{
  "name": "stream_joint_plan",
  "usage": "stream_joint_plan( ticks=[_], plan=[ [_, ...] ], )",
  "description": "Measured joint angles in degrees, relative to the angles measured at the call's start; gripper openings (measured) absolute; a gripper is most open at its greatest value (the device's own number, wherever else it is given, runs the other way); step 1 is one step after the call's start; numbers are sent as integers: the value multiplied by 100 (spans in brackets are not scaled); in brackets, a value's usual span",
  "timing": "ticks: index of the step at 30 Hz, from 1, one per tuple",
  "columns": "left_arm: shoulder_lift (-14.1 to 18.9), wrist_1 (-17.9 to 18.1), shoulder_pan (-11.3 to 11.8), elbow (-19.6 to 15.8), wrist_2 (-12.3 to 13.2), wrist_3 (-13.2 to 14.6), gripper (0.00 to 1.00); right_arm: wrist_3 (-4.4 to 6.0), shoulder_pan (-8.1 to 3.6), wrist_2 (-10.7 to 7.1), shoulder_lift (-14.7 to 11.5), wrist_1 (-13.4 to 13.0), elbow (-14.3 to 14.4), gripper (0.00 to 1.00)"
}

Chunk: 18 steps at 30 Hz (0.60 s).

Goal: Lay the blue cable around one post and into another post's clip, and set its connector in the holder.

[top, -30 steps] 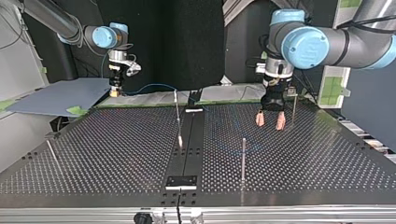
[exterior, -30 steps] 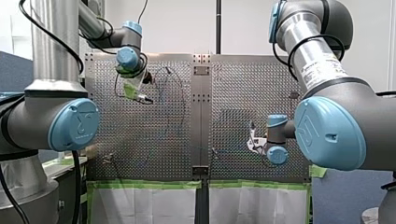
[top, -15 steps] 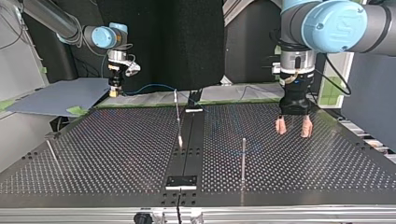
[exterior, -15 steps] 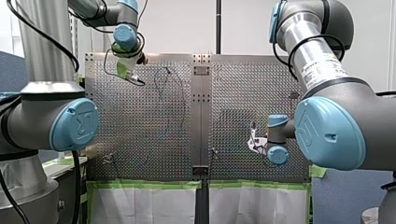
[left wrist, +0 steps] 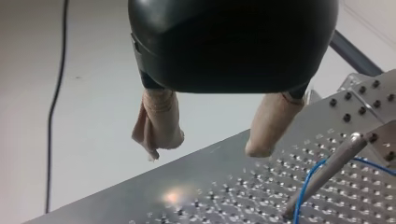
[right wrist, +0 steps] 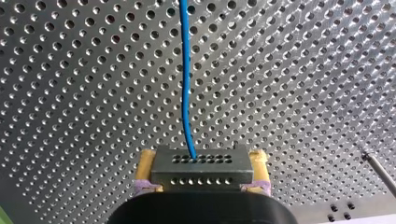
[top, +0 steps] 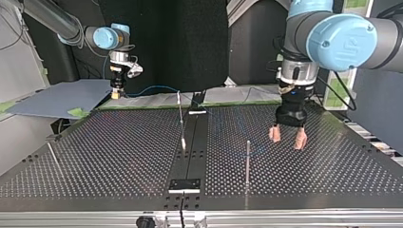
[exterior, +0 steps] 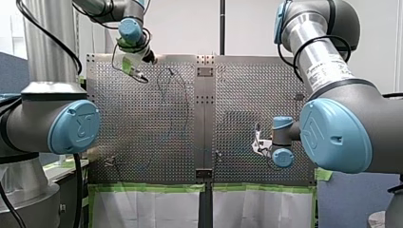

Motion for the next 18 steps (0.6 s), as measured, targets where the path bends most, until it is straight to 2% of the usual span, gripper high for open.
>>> stream_joint_plan(
  ticks=[8, 18],
  plan=[
    [-37, -363, 4, 364, 344, 364, 100, -8, 0, -3, -3, 21, -4, 0],
    [-34, -904, -19, 904, 401, 905, 100, -7, 1, -4, -1, 23, -4, 0]
  ],
)
